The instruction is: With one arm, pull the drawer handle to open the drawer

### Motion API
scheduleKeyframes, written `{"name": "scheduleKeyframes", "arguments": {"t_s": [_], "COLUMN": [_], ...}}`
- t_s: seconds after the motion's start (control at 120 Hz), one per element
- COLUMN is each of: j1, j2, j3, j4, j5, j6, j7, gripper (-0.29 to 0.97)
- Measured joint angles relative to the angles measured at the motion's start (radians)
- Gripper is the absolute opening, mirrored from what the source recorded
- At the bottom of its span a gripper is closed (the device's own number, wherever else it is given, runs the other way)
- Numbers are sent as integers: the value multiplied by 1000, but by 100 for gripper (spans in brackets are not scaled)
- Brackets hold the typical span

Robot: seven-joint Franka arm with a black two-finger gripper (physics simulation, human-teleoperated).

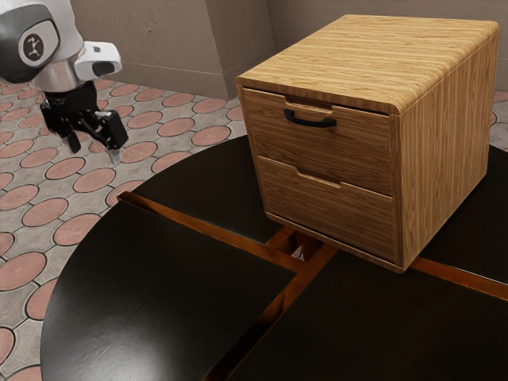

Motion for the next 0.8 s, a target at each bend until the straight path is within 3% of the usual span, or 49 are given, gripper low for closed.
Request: {"name": "scheduleKeyframes", "arguments": {"t_s": [0.133,0.233,0.342,0.483,0.575,0.7,0.8], "j1": [-97,-150,-205,-259,-282,-419,-434], "j2": [-1,-49,-54,-49,-57,-238,-304], "j3": [-1,-16,-21,-22,-31,-17,11], "j4": [7,184,209,169,144,-80,-163], "j5": [1,2,0,-1,5,39,27], "j6": [-1,-11,-18,-24,-26,-14,4], "j7": [13,22,32,61,176,356,481], "gripper": [68,68,68,68,68,68,68]}}
